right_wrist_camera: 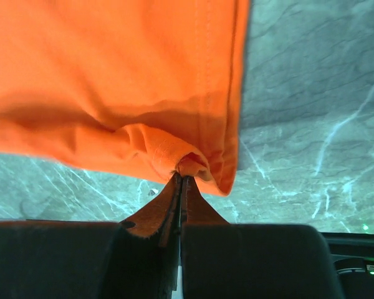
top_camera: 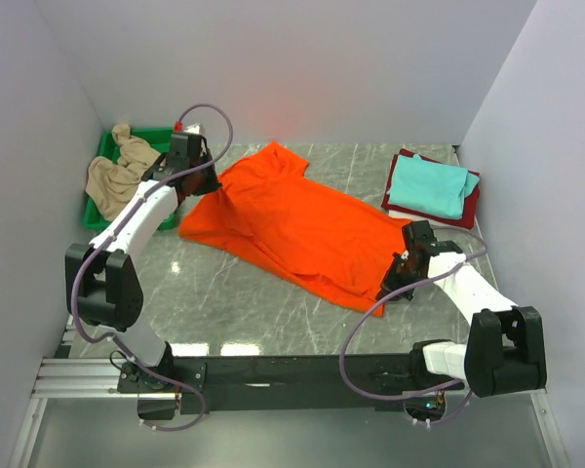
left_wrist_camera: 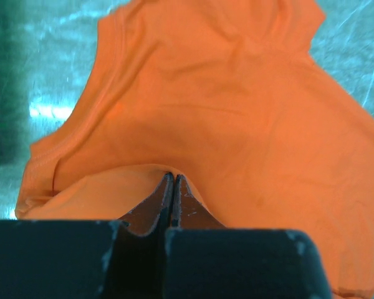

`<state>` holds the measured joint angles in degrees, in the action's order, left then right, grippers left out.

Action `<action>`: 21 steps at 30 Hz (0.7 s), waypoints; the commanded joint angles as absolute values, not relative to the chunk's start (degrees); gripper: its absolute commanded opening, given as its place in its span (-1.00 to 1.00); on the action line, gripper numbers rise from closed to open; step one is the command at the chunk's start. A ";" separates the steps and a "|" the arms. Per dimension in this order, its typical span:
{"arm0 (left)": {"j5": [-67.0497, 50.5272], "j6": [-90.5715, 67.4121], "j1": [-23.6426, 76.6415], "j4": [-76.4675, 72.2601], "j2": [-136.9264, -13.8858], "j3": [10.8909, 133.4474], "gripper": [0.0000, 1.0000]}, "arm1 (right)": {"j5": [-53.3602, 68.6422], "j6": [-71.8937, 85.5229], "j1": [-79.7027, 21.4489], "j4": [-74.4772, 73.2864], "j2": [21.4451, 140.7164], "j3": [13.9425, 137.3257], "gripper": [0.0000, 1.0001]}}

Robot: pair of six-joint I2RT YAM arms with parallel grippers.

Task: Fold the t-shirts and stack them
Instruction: Fold the tshirt

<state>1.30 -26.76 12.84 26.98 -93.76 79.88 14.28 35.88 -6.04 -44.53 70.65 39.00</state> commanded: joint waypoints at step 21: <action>-0.44 -23.03 13.18 23.21 -102.57 91.50 -0.99 | 11.25 32.26 -0.53 -46.06 67.67 42.36 -1.00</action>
<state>-1.43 -23.27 12.86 25.04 -103.02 88.97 12.47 33.52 -1.13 -45.52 68.20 40.10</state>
